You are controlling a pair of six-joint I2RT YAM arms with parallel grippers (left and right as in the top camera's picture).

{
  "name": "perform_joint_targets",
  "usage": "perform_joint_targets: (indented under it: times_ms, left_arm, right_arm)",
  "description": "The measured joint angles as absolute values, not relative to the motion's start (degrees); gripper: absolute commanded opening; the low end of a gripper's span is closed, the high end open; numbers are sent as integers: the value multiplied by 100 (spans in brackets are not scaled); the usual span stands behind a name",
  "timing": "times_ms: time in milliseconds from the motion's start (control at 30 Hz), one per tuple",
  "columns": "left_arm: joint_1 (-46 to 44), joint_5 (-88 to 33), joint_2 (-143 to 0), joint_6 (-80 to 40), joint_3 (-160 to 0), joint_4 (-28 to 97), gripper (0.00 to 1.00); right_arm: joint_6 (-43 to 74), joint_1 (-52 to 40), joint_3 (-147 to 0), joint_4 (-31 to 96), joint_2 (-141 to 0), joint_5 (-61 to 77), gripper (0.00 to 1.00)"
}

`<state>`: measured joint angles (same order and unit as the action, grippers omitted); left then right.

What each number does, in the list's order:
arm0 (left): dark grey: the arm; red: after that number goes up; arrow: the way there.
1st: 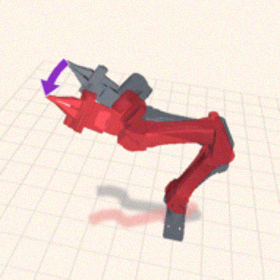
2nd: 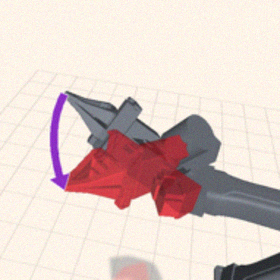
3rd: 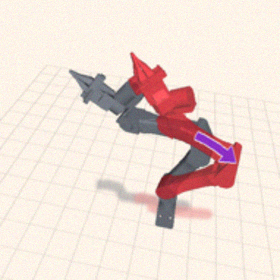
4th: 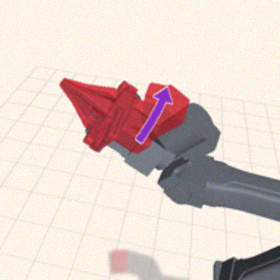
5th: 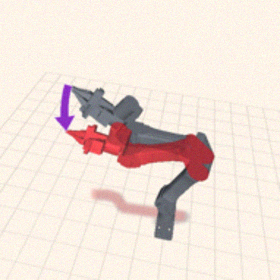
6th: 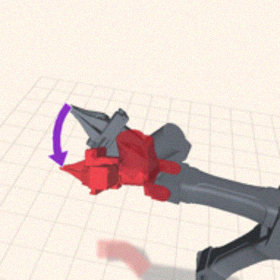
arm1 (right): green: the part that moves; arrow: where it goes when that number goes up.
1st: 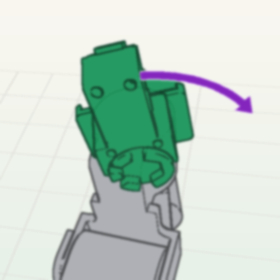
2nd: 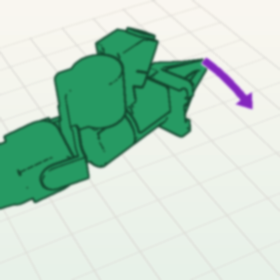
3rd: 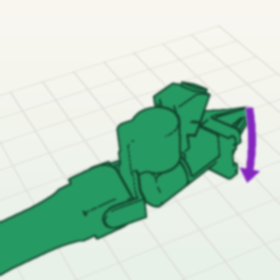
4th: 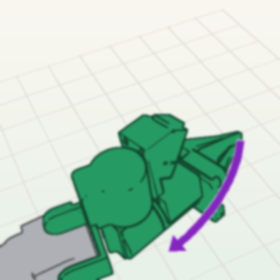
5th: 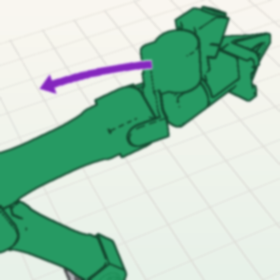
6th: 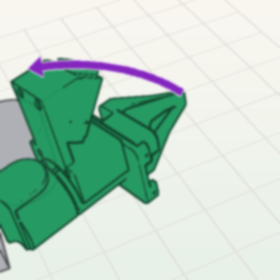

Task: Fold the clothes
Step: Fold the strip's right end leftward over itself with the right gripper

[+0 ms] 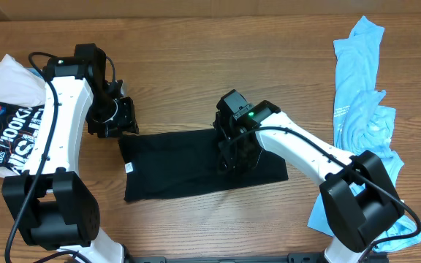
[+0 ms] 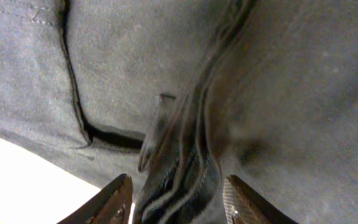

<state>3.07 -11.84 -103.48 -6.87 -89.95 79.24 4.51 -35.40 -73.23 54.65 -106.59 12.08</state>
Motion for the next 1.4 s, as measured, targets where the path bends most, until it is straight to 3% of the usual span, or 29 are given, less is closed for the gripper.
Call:
perform_joint_targets:
  times_ms: [400,533,567,667,900,1000,1400]
  left_arm:
    - [307,-1184,-10348,-687,-8995,7924,44]
    - [307,-1184,-10348,-685,-8995,7924,44]
    - [307,-1184,-10348,-685,-8995,7924,45]
    - [307,-1184,-10348,-685,-8995,7924,44]
    - [307,-1181,-10348,-681,-8995,7924,44]
    - [307,-1181,-10348,-663,-8995,7915,45]
    - [307,-1179,-10348,-580,-8995,8018,51]
  right_arm:
    - [451,-3540,-7229,5249,-10659,1328,50]
    - [458,-3540,-7229,5240,-10669,1332,36]
    - [497,-3540,-7229,5242,-10685,1328,25]
    - [552,-3540,-7229,5258,-10794,1334,4]
    - [600,-3540,-7225,5892,-10938,1334,6]
    - [596,-3540,-7225,6073,-10938,1334,31]
    - [285,-3540,-7220,5782,-10940,1992,37]
